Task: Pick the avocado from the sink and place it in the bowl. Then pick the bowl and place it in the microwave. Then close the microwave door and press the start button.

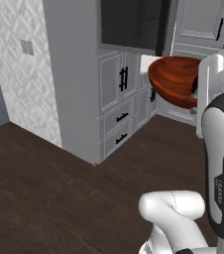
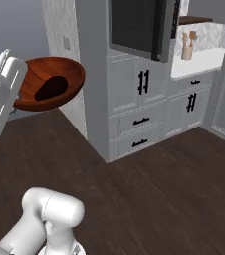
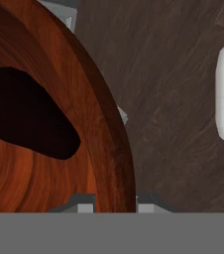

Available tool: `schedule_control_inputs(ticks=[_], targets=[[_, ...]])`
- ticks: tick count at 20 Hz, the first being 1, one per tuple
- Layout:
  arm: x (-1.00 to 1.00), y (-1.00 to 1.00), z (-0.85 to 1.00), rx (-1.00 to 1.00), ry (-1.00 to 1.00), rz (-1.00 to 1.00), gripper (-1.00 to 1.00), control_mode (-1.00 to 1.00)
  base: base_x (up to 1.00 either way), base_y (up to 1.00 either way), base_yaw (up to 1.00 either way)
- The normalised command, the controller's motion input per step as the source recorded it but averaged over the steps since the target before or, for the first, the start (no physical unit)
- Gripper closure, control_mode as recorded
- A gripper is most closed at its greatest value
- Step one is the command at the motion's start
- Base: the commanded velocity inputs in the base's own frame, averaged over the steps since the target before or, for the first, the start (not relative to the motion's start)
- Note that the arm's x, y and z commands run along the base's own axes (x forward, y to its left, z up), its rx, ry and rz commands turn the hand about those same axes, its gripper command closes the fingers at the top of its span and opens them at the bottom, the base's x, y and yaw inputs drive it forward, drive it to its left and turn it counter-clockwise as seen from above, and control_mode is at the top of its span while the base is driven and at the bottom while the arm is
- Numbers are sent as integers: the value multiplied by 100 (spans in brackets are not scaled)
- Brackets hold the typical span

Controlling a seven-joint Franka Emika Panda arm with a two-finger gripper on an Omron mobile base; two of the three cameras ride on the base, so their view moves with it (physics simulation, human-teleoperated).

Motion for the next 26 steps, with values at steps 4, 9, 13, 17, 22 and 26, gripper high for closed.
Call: schedule_control_inputs(ticks=[4, 9, 13, 17, 22, 26], targets=[[0, 0, 0, 0, 0, 0, 100, 100, 33, -100, 43], [0, 0, 0, 0, 0, 0, 100, 100, 9, -100, 45], [0, 0, 0, 0, 0, 0, 100, 100, 1, -100, 37], [0, 0, 0, 0, 0, 0, 100, 100, 0, -100, 32], [0, 0, 0, 0, 0, 0, 100, 100, 0, -100, 31], [0, 0, 0, 0, 0, 0, 100, 100, 3, -100, 31]])
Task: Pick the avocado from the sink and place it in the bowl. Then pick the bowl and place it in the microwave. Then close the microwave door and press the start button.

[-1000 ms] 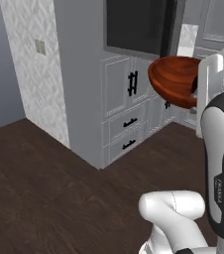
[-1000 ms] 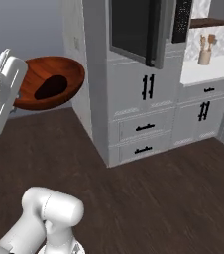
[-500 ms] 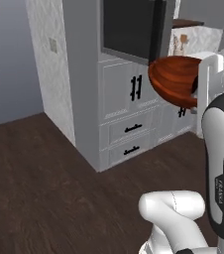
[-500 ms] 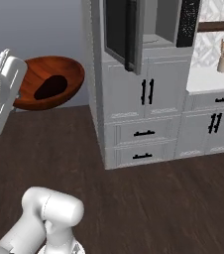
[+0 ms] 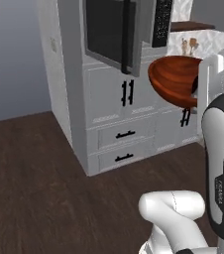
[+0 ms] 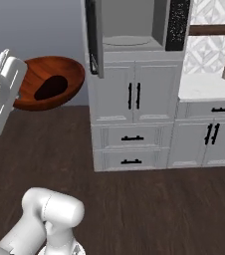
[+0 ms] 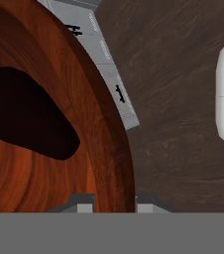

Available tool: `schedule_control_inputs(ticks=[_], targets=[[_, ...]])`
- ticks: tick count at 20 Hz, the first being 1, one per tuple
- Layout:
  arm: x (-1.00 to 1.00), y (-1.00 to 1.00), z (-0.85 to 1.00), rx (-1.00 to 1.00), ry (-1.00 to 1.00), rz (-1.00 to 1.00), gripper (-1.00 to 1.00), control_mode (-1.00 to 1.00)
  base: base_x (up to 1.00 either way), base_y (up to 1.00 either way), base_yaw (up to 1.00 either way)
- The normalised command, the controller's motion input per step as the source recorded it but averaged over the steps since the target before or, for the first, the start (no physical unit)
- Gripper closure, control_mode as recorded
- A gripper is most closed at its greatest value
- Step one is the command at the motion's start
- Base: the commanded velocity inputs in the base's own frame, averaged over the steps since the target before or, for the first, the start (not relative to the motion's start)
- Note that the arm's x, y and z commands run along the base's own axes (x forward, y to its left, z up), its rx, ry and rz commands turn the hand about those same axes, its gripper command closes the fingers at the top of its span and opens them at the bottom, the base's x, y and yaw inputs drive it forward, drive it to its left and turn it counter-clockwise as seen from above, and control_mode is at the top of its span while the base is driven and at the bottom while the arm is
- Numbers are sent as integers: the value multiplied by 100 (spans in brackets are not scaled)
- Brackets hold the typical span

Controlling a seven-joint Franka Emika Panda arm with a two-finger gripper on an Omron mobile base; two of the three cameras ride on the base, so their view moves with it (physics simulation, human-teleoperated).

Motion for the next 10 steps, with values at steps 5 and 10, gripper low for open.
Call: schedule_control_inputs(ticks=[5, 10], targets=[[0, 0, 0, 0, 0, 0, 100, 100, 6, -100, 33], [0, 0, 0, 0, 0, 0, 100, 100, 25, -100, 40]])
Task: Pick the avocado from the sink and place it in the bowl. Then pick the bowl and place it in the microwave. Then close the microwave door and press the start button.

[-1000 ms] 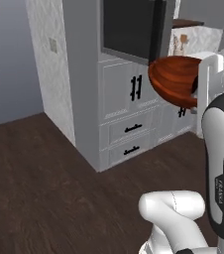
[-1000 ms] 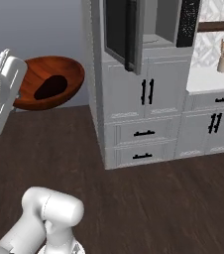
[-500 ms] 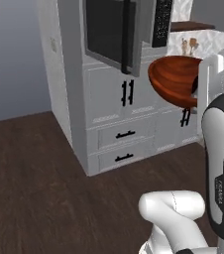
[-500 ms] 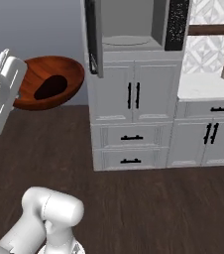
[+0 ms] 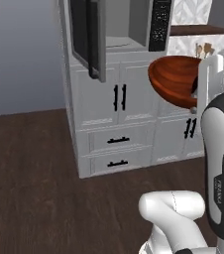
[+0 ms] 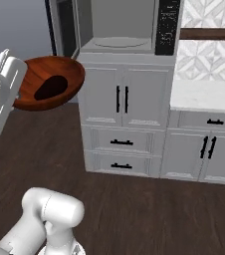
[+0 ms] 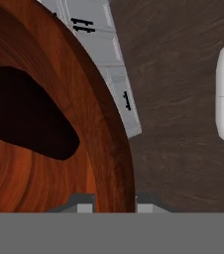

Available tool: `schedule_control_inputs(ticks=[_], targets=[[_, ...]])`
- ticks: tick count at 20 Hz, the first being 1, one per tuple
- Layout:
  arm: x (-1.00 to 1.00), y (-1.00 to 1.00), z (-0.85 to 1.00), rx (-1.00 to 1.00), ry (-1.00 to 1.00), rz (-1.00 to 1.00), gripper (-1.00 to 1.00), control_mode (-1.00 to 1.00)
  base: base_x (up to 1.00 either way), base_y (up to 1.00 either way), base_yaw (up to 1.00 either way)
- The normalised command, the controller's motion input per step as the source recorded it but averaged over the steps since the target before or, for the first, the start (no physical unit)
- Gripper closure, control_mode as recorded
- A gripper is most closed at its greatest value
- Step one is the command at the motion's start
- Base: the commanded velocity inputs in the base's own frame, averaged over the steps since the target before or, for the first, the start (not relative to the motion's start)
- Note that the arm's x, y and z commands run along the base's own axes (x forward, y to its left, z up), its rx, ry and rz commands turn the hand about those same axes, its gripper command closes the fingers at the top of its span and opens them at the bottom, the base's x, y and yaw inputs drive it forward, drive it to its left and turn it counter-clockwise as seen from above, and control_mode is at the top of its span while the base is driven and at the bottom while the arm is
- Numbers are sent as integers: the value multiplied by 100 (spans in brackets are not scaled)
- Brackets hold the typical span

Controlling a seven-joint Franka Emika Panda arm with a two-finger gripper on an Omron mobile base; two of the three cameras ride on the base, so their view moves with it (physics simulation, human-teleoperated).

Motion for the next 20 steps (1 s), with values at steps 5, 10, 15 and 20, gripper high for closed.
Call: schedule_control_inputs(ticks=[5, 10, 15, 20], targets=[[0, 0, 0, 0, 0, 0, 100, 100, 47, -100, 44], [0, 0, 0, 0, 0, 0, 100, 100, 63, -100, 43], [0, 0, 0, 0, 0, 0, 100, 100, 88, -61, 45], [0, 0, 0, 0, 0, 0, 100, 100, 100, -34, 43]])
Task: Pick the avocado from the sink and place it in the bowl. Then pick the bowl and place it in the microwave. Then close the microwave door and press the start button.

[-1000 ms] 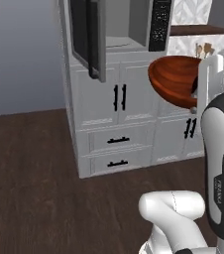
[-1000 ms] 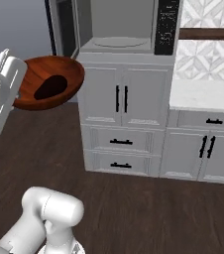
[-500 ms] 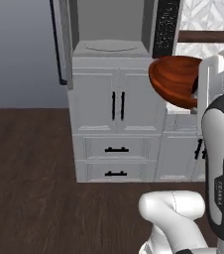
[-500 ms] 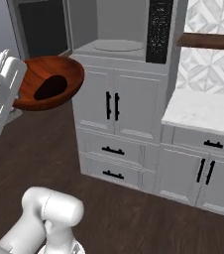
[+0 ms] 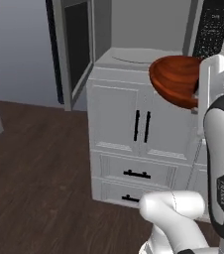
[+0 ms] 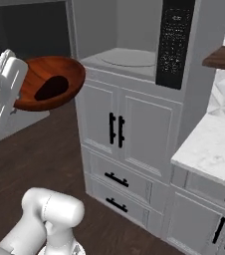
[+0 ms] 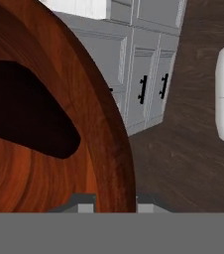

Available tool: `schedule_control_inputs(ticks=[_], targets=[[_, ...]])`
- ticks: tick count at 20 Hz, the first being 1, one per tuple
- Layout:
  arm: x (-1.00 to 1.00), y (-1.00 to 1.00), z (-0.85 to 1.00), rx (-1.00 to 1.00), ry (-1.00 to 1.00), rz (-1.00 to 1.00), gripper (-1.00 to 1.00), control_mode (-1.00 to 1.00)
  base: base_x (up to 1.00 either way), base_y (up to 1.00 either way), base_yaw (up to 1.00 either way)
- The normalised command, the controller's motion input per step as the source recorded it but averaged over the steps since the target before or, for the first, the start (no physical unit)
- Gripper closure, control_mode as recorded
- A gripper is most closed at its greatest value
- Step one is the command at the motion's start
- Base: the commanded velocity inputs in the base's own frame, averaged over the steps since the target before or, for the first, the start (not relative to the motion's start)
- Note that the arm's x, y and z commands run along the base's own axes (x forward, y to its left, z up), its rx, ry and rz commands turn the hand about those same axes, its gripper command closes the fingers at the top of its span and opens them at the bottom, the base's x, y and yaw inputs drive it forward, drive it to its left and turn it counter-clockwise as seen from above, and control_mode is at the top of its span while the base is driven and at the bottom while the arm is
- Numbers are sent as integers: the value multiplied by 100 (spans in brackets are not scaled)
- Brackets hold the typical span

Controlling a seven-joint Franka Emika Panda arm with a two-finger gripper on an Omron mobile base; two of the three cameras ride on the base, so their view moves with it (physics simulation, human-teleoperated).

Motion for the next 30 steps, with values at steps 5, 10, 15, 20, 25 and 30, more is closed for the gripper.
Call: schedule_control_inputs(ticks=[5, 10, 15, 20, 25, 30], targets=[[0, 0, 0, 0, 0, 0, 100, 100, 61, -76, 28], [0, 0, 0, 0, 0, 0, 100, 100, 87, -30, 22], [0, 0, 0, 0, 0, 0, 100, 100, 73, 12, 9], [0, 0, 0, 0, 0, 0, 100, 100, 57, 26, 5], [0, 0, 0, 0, 0, 0, 100, 100, 67, 19, 9], [0, 0, 0, 0, 0, 0, 100, 100, 53, -2, 21]])
